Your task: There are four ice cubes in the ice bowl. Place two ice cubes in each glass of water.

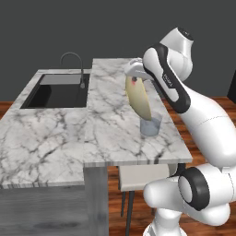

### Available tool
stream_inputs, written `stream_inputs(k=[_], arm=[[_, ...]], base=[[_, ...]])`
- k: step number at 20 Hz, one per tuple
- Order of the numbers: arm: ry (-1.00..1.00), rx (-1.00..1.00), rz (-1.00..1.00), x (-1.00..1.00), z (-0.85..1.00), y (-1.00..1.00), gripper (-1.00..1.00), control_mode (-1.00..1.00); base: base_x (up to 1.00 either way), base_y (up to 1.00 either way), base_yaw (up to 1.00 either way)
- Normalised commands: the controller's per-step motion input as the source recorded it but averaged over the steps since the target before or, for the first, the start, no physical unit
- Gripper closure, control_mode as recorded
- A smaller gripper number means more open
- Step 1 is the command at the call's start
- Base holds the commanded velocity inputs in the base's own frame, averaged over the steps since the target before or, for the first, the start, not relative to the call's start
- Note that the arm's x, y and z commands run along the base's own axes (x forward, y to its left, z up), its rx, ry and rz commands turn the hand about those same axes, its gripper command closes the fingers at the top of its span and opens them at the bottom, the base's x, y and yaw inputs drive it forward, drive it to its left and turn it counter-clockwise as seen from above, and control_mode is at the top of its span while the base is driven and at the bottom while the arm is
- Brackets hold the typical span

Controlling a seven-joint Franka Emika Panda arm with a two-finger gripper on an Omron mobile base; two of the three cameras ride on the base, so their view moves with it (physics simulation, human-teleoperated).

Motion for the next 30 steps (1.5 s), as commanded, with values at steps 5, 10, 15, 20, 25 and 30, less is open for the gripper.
stream_inputs(k=[5,10,15,20,25,30], arm=[[0.00,0.00,0.00,0.00,0.11,0.00,1.00,-1.00],[0.00,0.00,0.00,-0.03,0.04,0.00,1.00,-1.00],[0.01,0.01,0.00,0.00,0.00,0.00,1.00,-1.00],[0.00,0.03,0.00,0.00,0.00,0.00,1.00,-1.00],[0.00,0.04,0.00,0.00,0.00,0.00,1.00,-1.00],[0.01,0.03,0.00,0.00,0.00,0.00,1.00,-1.00]], base=[[0.00,0.00,0.00],[0.00,0.00,0.00],[0.00,0.00,0.00],[0.00,0.00,0.00],[0.00,0.00,0.00],[0.00,0.00,0.00]])
